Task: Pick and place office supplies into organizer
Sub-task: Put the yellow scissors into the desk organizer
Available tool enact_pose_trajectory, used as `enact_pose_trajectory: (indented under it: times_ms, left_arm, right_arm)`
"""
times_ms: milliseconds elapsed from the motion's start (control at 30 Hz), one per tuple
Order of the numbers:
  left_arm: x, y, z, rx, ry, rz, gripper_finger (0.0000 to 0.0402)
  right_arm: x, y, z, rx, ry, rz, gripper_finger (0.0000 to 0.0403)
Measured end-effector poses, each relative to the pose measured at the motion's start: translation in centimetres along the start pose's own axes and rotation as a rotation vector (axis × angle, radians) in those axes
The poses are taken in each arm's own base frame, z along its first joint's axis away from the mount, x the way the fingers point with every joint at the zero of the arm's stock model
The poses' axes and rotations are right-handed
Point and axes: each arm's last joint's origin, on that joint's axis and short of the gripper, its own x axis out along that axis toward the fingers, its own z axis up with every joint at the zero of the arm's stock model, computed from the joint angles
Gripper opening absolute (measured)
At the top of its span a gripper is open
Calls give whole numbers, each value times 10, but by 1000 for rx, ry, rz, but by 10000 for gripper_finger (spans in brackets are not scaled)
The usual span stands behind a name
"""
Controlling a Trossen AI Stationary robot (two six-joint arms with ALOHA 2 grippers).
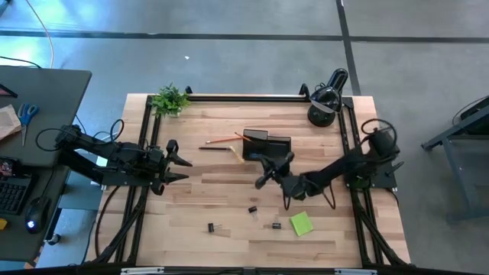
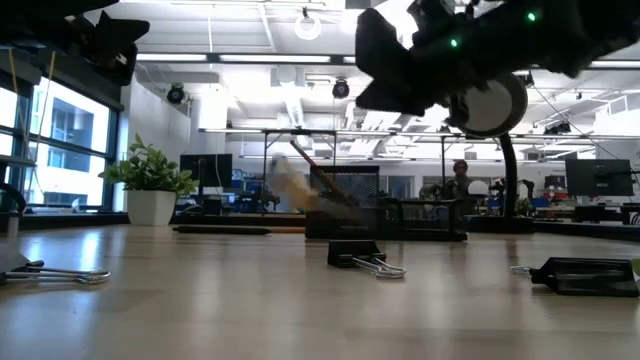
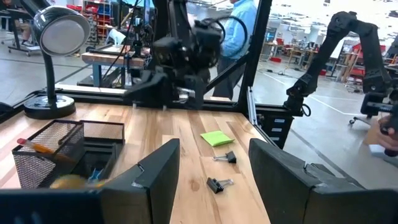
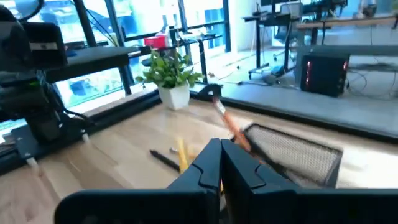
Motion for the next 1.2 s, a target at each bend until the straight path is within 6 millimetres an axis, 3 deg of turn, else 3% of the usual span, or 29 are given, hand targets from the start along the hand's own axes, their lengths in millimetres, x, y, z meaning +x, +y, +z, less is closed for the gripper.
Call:
enact_pose_trajectory:
  times_ms: [100, 267, 433, 600, 733, 1033, 1200]
  left_arm:
    - [0, 0, 0, 0, 1, 0, 184]
    - [0, 0, 0, 0, 1, 0, 184]
    - [0, 0, 0, 0, 0, 5, 184]
    - [1, 2, -1, 3, 4, 58, 184]
    - [3, 2, -2, 6, 20, 67, 184]
    - [3, 1, -3, 7, 26, 60, 184]
    - [3, 1, -3, 7, 25, 60, 184]
  right_arm:
    - [7, -4, 8, 15, 18, 51, 1]
    - [21, -9, 3, 60, 124, 197, 7]
    - [29, -11, -4, 69, 237, 246, 55]
    - [44, 20, -11, -40, 320, 265, 115]
    - [60, 50, -20, -118, 400, 242, 137]
    - [102, 99, -29, -263, 486, 252, 117]
    - [130, 100, -28, -268, 618, 203, 93]
